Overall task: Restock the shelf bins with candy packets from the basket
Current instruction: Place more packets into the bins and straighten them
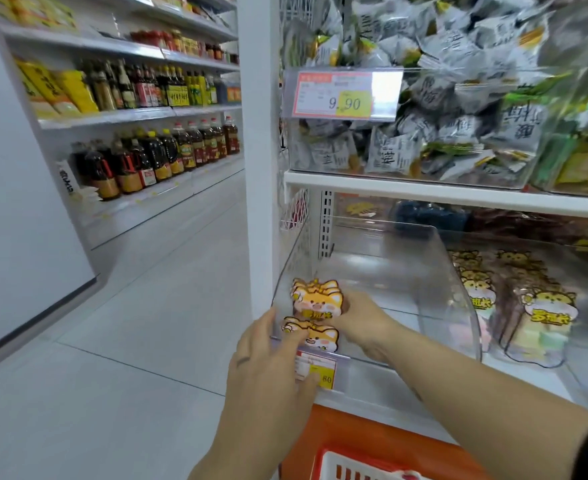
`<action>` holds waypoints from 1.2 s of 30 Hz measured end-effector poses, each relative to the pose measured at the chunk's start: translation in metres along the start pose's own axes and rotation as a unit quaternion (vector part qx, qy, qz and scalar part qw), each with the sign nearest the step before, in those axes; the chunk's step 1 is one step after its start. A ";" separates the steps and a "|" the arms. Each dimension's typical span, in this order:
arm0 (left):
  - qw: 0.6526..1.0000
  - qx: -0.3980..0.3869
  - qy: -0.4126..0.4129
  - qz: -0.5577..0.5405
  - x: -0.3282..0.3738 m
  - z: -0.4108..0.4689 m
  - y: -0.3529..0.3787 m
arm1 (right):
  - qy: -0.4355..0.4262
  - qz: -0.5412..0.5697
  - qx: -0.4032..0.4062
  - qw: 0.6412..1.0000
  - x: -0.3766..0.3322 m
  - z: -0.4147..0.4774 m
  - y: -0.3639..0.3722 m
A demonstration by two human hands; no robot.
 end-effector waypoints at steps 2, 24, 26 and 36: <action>0.998 -0.035 -0.012 0.051 -0.004 -0.001 0.004 | 0.057 -0.006 -0.046 0.997 0.013 0.005 0.006; 0.991 -0.064 -0.042 0.112 -0.007 -0.004 0.010 | -0.006 -0.112 -0.091 0.990 -0.022 -0.030 0.002; 0.990 -0.067 -0.043 0.113 -0.006 -0.004 0.009 | -0.001 -0.110 -0.093 0.990 -0.022 -0.031 0.000; 0.989 -0.081 -0.047 0.116 -0.010 -0.008 0.004 | -0.026 -0.100 -0.105 0.989 -0.032 -0.042 0.000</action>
Point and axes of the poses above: each hand's wrist, its own z-axis towards the middle knuckle, its own y-axis out of the palm, x = y × z, the point moved 3 cm from there along z, towards the middle knuckle, and after that the axes turned 4 degrees about -x, right-handed, at the moved point
